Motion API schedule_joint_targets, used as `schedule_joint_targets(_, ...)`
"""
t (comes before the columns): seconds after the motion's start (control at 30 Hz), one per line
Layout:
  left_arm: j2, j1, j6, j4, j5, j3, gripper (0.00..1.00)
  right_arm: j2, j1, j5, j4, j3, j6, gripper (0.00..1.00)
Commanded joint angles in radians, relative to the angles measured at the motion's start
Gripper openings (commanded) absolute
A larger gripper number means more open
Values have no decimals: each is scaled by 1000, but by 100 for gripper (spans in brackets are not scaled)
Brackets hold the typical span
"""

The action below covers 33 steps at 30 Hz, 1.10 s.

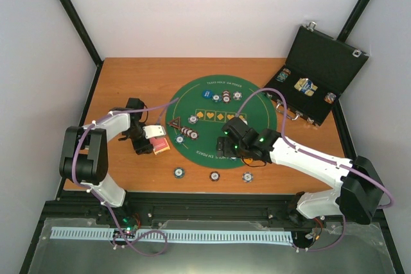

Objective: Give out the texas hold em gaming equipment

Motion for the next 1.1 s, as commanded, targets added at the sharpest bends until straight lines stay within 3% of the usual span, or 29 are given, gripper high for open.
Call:
schedule_joint_targets(0.0,-3,-4,10,29,15,-6,69,-22,10,1,7,-20,18,92)
schedule_joint_targets(0.33,-14,-5,15,57,7,-33,50,-11,9,-4,10,-18,17,92)
schedule_joint_targets(0.47,-33,-4,18,58,9,-40,34,-7,9,-7,17,-18,18,91)
schedule_joint_targets(0.67,-56,-5,18,37,17,-21,21,-2,10,-26,31,-15,14,91)
schedule_joint_targets(0.8,-84,-5,22,6,32,-4,3,-2,9,-42,48,-14,12,91)
schedule_joint_targets(1.07,-126,-5,32,-67,51,27,1,1,8,-69,78,-17,5,91)
